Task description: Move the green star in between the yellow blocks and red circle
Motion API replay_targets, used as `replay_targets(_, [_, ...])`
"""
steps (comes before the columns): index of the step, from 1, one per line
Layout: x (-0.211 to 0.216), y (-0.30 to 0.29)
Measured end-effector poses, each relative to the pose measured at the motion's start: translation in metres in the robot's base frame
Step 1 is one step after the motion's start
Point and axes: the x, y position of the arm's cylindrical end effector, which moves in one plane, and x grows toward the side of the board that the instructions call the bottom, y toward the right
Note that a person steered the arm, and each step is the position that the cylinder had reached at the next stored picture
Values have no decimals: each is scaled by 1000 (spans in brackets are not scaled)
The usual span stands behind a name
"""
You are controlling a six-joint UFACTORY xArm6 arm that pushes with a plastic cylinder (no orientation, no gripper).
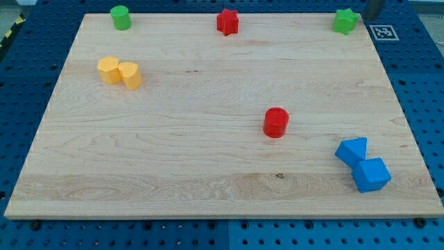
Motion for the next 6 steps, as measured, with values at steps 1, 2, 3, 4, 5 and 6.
replay_targets(1, [18,-7])
replay_targets(2, [35,-25])
replay_targets(3, [32,-39])
replay_targets(4, [18,-39])
replay_targets(5, [2,-44])
replay_targets(6, [7,-69])
